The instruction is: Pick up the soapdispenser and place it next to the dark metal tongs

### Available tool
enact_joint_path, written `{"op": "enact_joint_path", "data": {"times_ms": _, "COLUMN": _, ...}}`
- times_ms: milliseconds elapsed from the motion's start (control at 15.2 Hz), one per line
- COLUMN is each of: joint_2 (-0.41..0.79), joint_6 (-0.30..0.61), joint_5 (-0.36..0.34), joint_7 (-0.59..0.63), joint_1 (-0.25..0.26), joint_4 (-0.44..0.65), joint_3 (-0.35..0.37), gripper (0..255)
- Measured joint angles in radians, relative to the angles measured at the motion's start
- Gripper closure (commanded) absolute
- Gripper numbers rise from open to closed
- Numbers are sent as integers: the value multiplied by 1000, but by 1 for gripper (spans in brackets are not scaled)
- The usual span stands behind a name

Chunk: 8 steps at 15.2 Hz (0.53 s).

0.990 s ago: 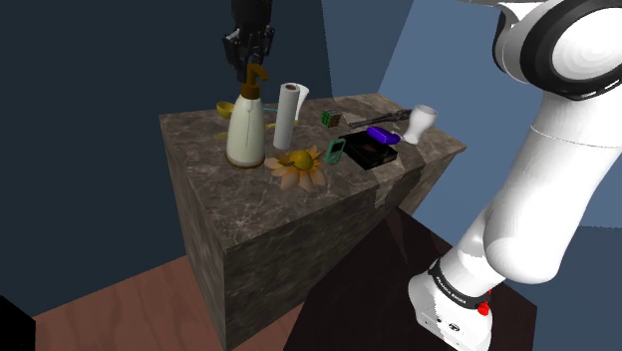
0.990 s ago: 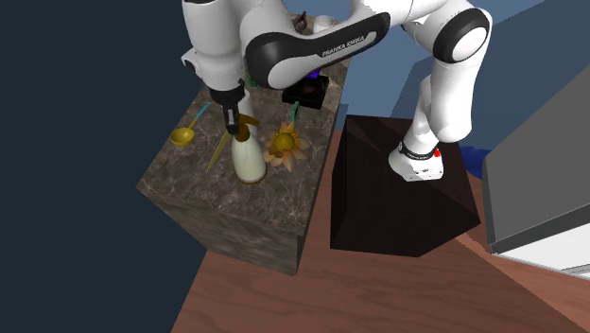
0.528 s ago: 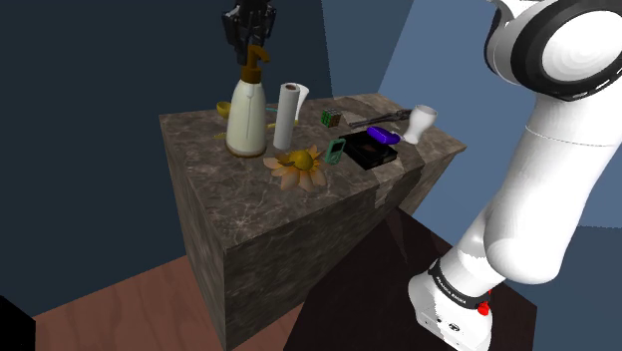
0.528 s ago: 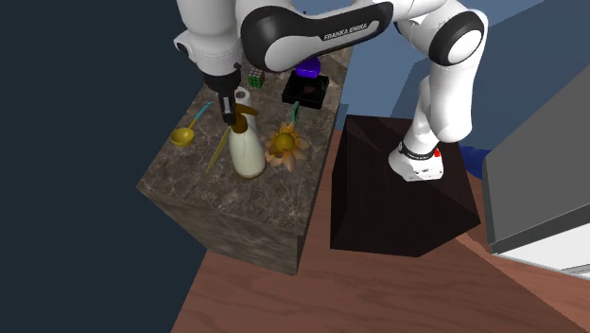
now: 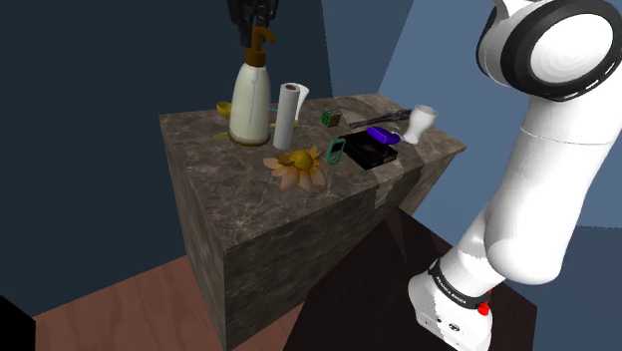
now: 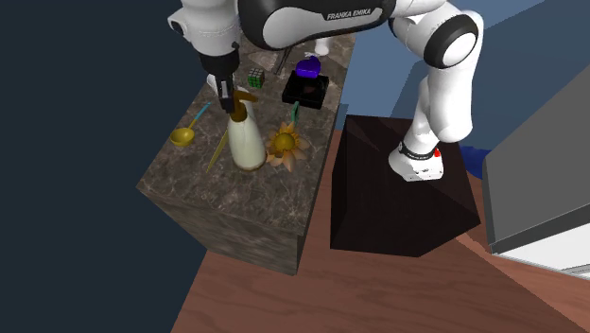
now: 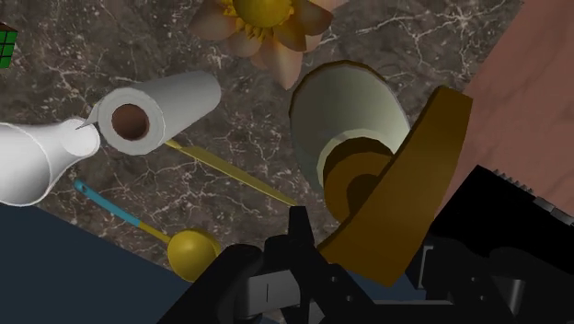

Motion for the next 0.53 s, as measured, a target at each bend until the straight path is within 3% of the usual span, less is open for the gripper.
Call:
{"op": "enact_joint_path", "data": {"times_ms": 396, "joint_2": -213, "joint_6": 96, "joint_5": 77, "joint_7": -114, "joint_1": -115, "joint_4": -287, "joint_3": -38, "gripper": 255}}
{"op": "enact_joint_path", "data": {"times_ms": 528, "joint_2": -254, "joint_6": 109, "joint_5": 91, "joint_7": -152, "joint_1": -140, "joint_4": -335, "joint_3": -54, "gripper": 255}}
